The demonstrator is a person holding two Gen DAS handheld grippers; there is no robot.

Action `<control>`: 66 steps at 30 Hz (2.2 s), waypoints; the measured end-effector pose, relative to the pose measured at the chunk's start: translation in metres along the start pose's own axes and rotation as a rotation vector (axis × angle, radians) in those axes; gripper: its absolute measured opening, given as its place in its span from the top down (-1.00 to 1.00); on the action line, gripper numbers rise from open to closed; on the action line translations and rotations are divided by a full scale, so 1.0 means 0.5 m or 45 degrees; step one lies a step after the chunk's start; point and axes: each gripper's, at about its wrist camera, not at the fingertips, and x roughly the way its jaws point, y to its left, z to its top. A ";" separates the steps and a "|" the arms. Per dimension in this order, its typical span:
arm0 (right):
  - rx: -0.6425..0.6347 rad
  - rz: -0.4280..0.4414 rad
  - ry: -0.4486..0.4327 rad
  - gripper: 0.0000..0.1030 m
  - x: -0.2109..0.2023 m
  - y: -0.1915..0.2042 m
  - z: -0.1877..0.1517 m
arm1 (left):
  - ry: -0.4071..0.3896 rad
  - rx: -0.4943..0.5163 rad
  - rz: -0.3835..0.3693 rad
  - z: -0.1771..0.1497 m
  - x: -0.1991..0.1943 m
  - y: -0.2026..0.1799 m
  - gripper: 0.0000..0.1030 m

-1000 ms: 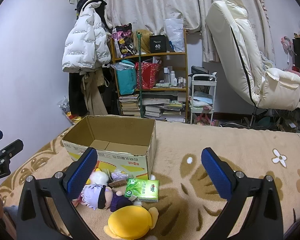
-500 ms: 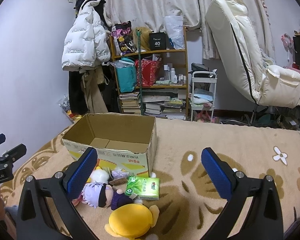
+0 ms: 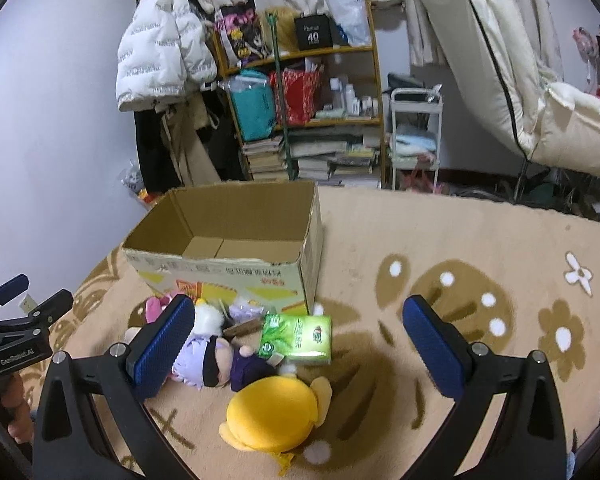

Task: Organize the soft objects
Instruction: 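Lower the left tool onto the pink cushion while the right tool lowers onto the yellow plush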

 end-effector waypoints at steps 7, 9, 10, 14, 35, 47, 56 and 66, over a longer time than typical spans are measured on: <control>-0.008 0.020 0.141 -1.00 0.044 0.009 -0.011 | 0.106 0.027 -0.020 -0.003 0.050 -0.012 -0.99; 0.006 0.035 0.197 -1.00 0.057 0.009 -0.016 | 0.147 0.027 -0.023 -0.006 0.066 -0.015 -0.99; 0.012 0.037 0.231 -1.00 0.065 0.009 -0.019 | 0.172 0.023 -0.027 -0.007 0.075 -0.015 -0.99; 0.019 0.042 0.336 -1.00 0.097 0.008 -0.031 | 0.270 0.006 -0.050 -0.017 0.110 -0.016 -0.99; -0.026 0.088 0.770 -1.00 0.227 0.019 -0.116 | 0.524 0.066 -0.025 -0.058 0.206 -0.038 -0.99; -0.061 0.089 0.871 -0.74 0.247 0.034 -0.140 | 0.593 -0.004 -0.146 -0.074 0.223 -0.042 -0.59; -0.099 0.051 0.854 -0.50 0.255 0.065 -0.134 | 0.645 -0.110 -0.254 -0.086 0.236 -0.041 0.30; -0.116 0.061 0.668 -0.44 0.191 0.074 -0.098 | 0.567 -0.195 -0.160 -0.082 0.190 -0.012 0.52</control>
